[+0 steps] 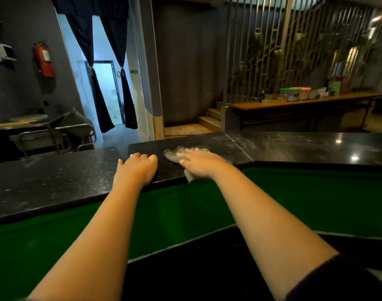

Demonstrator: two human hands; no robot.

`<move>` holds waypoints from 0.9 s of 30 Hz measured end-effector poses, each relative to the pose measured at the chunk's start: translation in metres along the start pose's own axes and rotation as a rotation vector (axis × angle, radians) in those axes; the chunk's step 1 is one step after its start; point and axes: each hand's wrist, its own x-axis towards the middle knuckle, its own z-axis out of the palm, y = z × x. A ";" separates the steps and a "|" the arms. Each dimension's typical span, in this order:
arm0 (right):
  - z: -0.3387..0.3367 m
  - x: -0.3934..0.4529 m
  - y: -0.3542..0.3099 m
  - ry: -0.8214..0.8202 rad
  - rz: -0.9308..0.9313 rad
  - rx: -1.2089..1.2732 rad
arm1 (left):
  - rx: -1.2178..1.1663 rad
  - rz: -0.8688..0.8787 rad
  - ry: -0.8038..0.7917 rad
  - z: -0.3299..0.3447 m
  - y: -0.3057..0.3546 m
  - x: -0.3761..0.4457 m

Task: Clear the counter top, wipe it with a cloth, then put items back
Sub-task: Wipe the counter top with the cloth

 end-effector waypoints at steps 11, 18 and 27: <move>-0.013 -0.020 0.086 0.058 0.347 -0.006 | -0.179 -0.003 0.042 0.000 0.012 -0.003; -0.016 -0.006 0.060 -0.120 -0.165 -0.015 | -0.370 -0.072 -0.029 0.000 0.056 0.025; -0.023 0.107 0.072 -0.133 -0.029 -0.077 | -0.185 -0.041 -0.088 0.013 0.055 0.038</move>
